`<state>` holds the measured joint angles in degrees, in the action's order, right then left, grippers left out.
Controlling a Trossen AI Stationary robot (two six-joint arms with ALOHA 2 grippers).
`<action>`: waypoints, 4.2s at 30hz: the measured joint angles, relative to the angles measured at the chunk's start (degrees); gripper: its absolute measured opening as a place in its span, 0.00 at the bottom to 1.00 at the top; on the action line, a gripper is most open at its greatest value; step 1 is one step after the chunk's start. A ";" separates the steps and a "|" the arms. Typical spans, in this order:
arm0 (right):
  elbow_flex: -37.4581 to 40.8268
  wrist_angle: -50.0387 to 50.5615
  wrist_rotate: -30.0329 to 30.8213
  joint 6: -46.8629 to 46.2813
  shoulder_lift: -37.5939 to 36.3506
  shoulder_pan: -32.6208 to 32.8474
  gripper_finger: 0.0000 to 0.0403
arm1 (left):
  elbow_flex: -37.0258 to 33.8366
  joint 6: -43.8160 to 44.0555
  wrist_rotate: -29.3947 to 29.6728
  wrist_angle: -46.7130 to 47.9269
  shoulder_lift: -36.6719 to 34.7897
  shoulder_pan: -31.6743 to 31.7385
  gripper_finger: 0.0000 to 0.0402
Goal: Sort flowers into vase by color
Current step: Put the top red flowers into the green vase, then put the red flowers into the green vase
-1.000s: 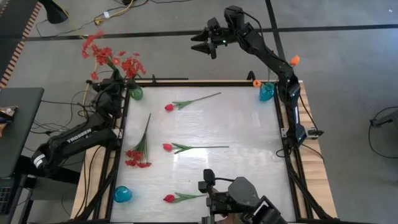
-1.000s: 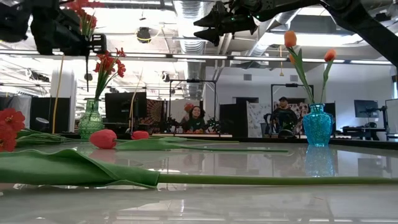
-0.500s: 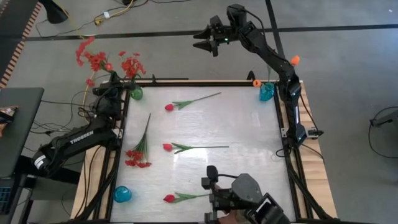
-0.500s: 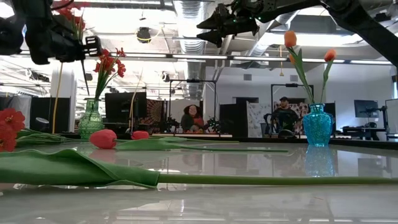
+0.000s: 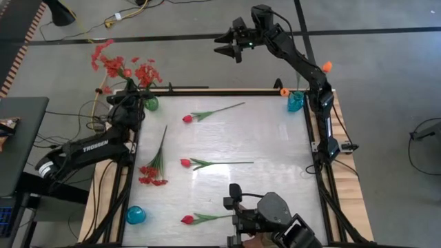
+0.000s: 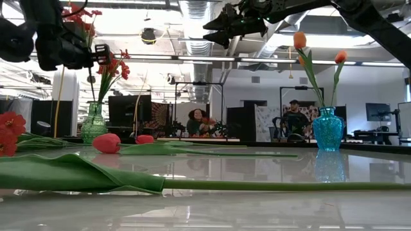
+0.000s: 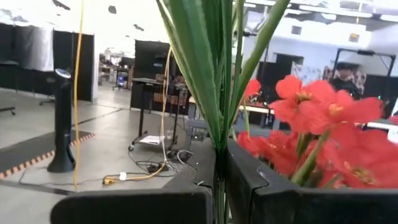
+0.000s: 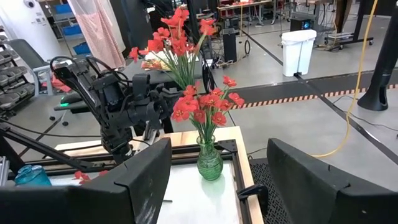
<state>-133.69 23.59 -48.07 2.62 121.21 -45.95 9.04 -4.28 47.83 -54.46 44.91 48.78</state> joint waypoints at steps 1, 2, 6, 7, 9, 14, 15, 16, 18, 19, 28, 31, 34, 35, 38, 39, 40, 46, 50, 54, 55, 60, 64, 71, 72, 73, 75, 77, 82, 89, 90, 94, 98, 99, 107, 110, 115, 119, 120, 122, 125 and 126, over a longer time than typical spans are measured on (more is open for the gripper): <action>-0.02 0.00 0.00 0.20 0.00 0.00 0.72 | 0.00 -0.95 0.01 -1.69 0.85 0.06 0.00; -0.02 0.10 0.00 0.28 0.00 0.00 0.72 | 0.00 -1.82 -0.01 -3.57 1.74 0.08 0.00; -0.02 0.72 -0.04 0.42 0.00 0.00 0.72 | 0.00 -4.74 -0.06 -7.90 4.75 0.07 0.00; -0.02 0.88 -0.04 0.46 0.00 0.00 0.72 | 0.00 -5.05 -0.03 -8.31 5.27 0.08 0.00; -0.02 1.14 -0.07 0.64 0.00 0.00 0.72 | 0.00 -4.99 -0.02 -7.82 6.17 0.08 0.00; -0.02 1.31 -0.07 0.89 0.00 -0.09 0.72 | 0.00 -4.85 -0.04 -7.57 8.38 0.07 0.00; -0.02 1.31 -0.07 0.89 0.00 -0.15 0.72 | 0.01 -4.84 -0.05 -7.55 8.75 0.07 0.00; -0.02 1.31 -0.09 0.88 0.00 -0.23 0.72 | 0.01 -4.76 -0.08 -7.41 9.02 0.08 0.00; -0.02 1.31 -0.09 0.89 0.00 -0.35 0.72 | 0.02 -4.71 -0.65 -7.38 9.62 0.08 0.00; -0.02 1.31 -0.09 0.89 0.00 -0.40 0.72 | 0.00 -4.50 -0.71 -6.96 9.85 0.08 0.00; -0.02 1.29 -0.11 0.89 0.00 -0.63 0.72 | 0.00 2.61 -0.10 2.05 10.42 0.08 0.01; -0.02 1.29 -0.11 0.89 0.00 -0.69 0.72 | 0.02 3.66 -0.06 3.67 10.40 0.08 0.01; -0.02 1.29 -0.11 0.89 0.00 -0.70 0.72 | 0.02 4.84 -0.08 5.99 10.40 0.08 0.01; -0.02 1.29 -0.11 0.89 0.00 -0.70 0.72 | 0.02 5.06 -0.06 6.57 10.40 0.08 0.01; -0.02 1.27 -0.11 0.89 0.00 -0.70 0.72 | 0.02 5.76 -0.06 8.04 10.40 0.08 0.01; -0.02 1.27 -0.11 0.89 0.00 -0.70 0.72 | 0.02 5.86 -0.06 8.41 10.40 0.08 0.01; -0.02 1.27 -0.11 0.89 0.00 -0.70 0.72 | 0.02 5.88 -0.08 8.64 10.40 0.08 0.01; -0.02 1.27 -0.11 0.89 0.00 -0.70 0.72 | 0.02 8.05 0.63 10.78 10.40 0.11 0.01; -0.02 1.27 -0.13 0.89 0.00 -0.70 0.72 | 0.02 8.83 2.37 11.94 10.40 0.13 0.03; -0.02 1.27 -0.13 0.89 0.00 -0.70 0.72 | 0.02 7.10 0.39 11.95 10.40 0.13 0.11; -0.02 1.27 -0.13 0.89 0.00 -0.70 0.72 | 0.02 7.07 -0.51 11.88 10.40 0.13 0.13; -0.02 1.27 -0.13 0.88 0.00 -0.70 0.72 | 0.02 6.93 -2.73 11.64 10.38 0.13 0.27; -0.02 1.25 -0.13 0.89 0.01 -0.70 0.72 | 0.03 6.91 -3.72 11.83 10.38 0.13 0.36; -0.02 1.25 -0.13 0.89 0.00 -0.70 0.72 | 0.15 5.39 -6.97 16.20 7.92 0.05 0.44; -0.02 1.25 -0.13 0.88 0.02 -0.70 0.72 | 0.33 5.38 -7.24 17.45 7.19 -0.02 0.44; -0.02 1.25 -0.13 0.87 0.02 -0.70 0.72 | 0.67 5.38 -7.55 19.14 6.34 -0.11 0.45; -0.02 1.23 -0.13 0.87 0.02 -0.70 0.72 | 1.32 5.38 -7.99 22.95 4.47 -0.40 0.45; -0.02 1.16 -0.13 0.89 0.01 -0.70 0.72 | 1.92 5.24 -8.11 27.34 2.55 -0.61 0.46; -0.02 0.52 -0.13 0.89 0.02 -0.70 0.72 | 2.56 6.16 -8.13 36.05 -2.42 -0.68 0.46; -0.02 0.02 -0.13 0.87 0.02 -0.63 0.72 | 2.56 6.56 -9.60 39.78 -8.98 -0.68 0.46; -0.02 0.02 -0.13 0.87 0.02 -0.61 0.72 | 2.58 6.61 -10.55 40.63 -9.90 -0.68 0.46; -0.02 0.02 -0.13 0.87 0.02 -0.46 0.72 | 2.58 10.44 -16.39 46.95 -13.06 -0.68 0.46; -0.02 0.00 -0.13 0.87 0.00 -0.15 0.72 | 2.58 15.42 -24.64 53.86 -15.47 -0.80 0.46; -0.02 -0.02 -0.13 0.87 0.02 0.01 0.72 | 2.58 16.49 -26.86 55.67 -16.07 -1.03 0.46; -0.02 -0.06 -0.13 0.87 0.02 1.63 0.72 | 3.57 24.06 -37.19 70.75 -18.43 -5.39 0.46; -0.02 -0.03 -0.13 0.88 0.02 2.46 0.72 | 6.95 25.00 -40.03 76.99 -18.25 -7.65 0.46; -0.02 0.00 -0.13 0.89 0.00 4.07 0.72 | 14.04 26.66 -43.05 84.47 -17.14 -12.63 0.46; -0.02 0.44 -0.12 0.87 0.01 4.91 0.72 | 18.75 35.59 -43.32 88.80 -14.22 -17.94 0.46; -0.02 0.75 -0.13 0.85 0.01 5.12 0.72 | 19.35 38.50 -44.07 89.43 -13.16 -19.27 0.46; -0.02 1.73 -0.13 0.87 0.00 5.23 0.72 | 20.06 42.95 -45.69 90.03 -10.33 -22.55 0.46; -0.02 3.37 -0.11 0.88 0.01 5.47 0.72 | 21.29 47.21 -46.09 89.90 -4.67 -28.13 0.46; -0.02 3.74 -0.11 0.88 0.00 5.46 0.72 | 21.74 48.14 -45.87 90.18 -2.64 -29.89 0.46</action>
<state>-133.71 27.33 -48.18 3.50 121.21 -40.49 30.78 43.86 1.96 35.72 42.27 18.89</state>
